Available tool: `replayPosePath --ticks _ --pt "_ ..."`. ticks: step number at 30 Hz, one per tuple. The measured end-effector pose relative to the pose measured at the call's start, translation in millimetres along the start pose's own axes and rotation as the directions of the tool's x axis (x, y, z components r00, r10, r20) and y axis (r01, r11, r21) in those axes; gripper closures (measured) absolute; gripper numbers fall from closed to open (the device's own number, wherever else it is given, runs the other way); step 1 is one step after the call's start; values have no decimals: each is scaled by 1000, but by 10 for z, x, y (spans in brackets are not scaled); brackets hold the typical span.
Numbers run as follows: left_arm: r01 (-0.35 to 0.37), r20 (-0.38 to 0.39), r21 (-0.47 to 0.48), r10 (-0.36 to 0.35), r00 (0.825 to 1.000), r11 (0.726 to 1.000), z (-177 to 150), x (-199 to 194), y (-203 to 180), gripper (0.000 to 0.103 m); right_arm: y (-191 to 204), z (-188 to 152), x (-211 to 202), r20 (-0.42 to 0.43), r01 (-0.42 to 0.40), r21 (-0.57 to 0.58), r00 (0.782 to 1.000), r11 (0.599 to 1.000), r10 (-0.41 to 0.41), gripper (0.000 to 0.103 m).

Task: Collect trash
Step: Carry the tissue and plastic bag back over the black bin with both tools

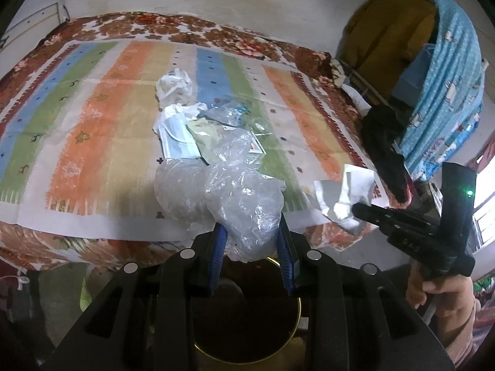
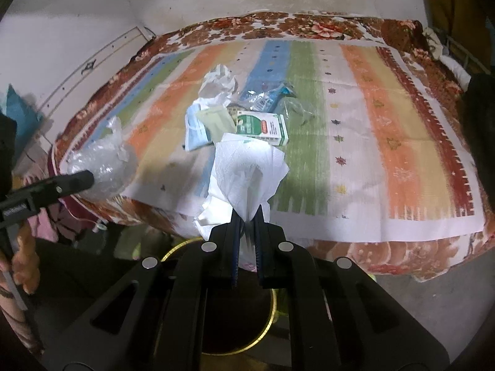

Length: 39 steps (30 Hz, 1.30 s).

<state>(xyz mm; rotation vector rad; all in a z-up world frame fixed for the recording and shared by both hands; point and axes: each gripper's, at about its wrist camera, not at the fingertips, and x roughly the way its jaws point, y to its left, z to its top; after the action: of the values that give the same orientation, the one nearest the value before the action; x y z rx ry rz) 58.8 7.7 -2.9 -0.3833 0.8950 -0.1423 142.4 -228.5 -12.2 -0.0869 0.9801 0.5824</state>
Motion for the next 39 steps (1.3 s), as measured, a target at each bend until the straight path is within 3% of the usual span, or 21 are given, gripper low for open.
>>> replayPosePath --ticks 5,13,27,39 --pt "56 -7 -18 -56 998 998 -138 -58 -3 73 51 -122 -24 -6 -6 -18 1000 1000 6 96" --pt "72 -3 13 -72 997 997 -299 -144 -7 72 260 -416 -49 -31 -30 -74 999 997 28 96" --pt "124 -21 46 -123 992 991 -745 -280 -55 72 423 -1000 -161 -84 -142 10 986 990 142 96" --pt "188 -54 43 -186 981 981 -996 -284 -143 72 478 -1183 -241 -95 -123 16 988 992 124 96"
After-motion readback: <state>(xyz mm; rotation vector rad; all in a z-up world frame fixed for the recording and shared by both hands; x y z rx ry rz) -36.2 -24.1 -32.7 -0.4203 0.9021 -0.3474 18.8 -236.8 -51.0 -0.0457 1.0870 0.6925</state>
